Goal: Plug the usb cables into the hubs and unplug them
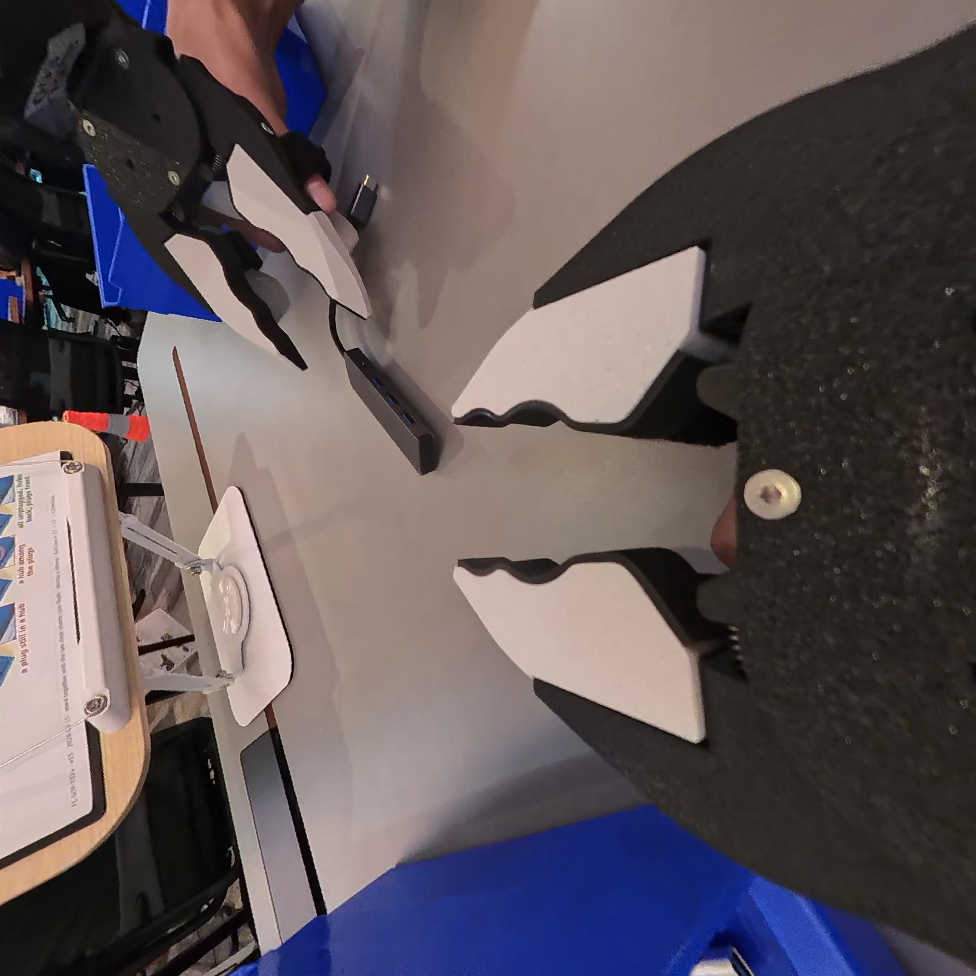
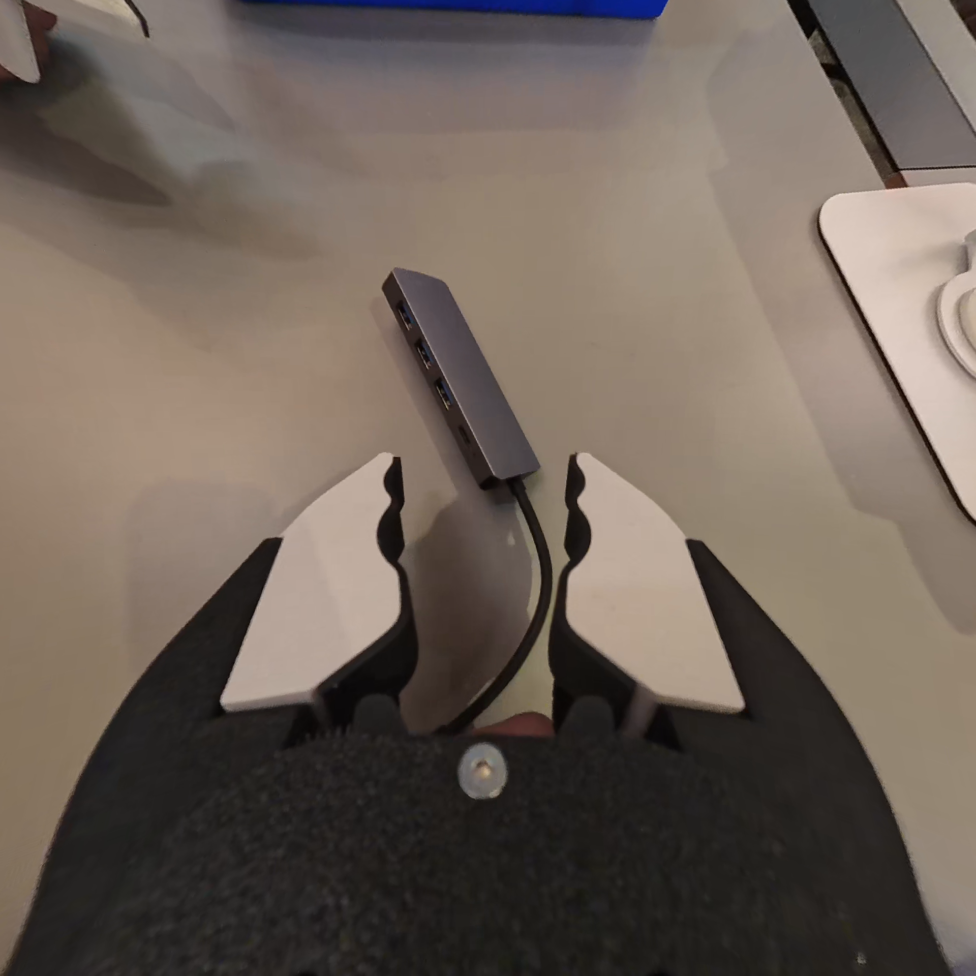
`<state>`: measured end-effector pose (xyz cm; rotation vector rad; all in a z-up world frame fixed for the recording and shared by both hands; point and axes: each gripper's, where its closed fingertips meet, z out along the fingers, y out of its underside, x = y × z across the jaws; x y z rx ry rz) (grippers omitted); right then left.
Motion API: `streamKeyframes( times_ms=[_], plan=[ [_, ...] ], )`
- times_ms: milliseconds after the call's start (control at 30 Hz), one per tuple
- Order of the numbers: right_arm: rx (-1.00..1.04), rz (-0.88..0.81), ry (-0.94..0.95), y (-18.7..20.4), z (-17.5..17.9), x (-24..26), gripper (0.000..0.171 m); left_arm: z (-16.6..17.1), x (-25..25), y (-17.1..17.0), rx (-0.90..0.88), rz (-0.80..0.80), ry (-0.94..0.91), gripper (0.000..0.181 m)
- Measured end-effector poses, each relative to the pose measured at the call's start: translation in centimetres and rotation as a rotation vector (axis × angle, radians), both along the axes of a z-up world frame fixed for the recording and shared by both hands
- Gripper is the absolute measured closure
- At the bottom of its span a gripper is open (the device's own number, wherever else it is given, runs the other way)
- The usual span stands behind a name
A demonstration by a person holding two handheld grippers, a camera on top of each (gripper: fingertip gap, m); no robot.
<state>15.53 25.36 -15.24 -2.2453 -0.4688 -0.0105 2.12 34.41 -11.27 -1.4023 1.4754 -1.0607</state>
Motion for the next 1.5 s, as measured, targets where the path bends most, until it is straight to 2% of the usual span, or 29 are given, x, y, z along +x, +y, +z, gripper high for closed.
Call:
streamKeyframes(
  times_ms=[300,1500],
  plan=[
    [0.002,-0.009,0.000,-0.13,-0.14,0.16,0.113,-0.61,0.30,-0.57,0.075,0.000,0.031,0.134],
    [0.014,-0.018,-0.023,-0.18,0.07,0.37,0.117,-0.84,0.41,-0.54,0.055,-0.005,0.046,0.132]
  ],
)
